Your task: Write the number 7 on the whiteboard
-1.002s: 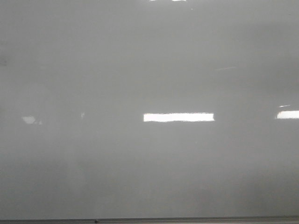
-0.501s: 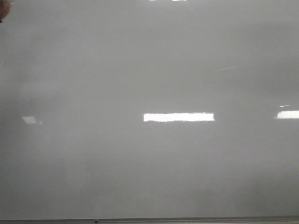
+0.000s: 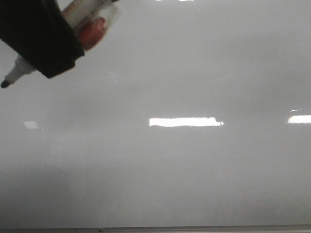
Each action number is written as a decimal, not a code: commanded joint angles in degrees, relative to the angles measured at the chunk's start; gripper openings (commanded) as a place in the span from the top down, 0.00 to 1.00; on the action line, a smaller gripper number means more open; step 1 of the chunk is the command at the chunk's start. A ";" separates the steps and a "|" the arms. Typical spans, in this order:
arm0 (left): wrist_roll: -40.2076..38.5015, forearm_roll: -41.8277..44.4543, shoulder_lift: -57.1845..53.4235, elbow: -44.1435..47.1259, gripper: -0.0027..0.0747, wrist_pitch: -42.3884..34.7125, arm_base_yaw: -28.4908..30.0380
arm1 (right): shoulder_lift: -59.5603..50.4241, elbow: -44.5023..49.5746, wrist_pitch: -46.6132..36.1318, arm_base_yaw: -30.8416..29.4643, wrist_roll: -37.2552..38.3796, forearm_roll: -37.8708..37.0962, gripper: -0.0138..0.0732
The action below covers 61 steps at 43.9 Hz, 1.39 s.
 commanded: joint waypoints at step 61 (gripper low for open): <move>1.65 -0.58 2.43 -2.01 0.99 -2.08 -7.56 | 26.50 -16.96 -4.25 39.07 -29.36 18.41 0.66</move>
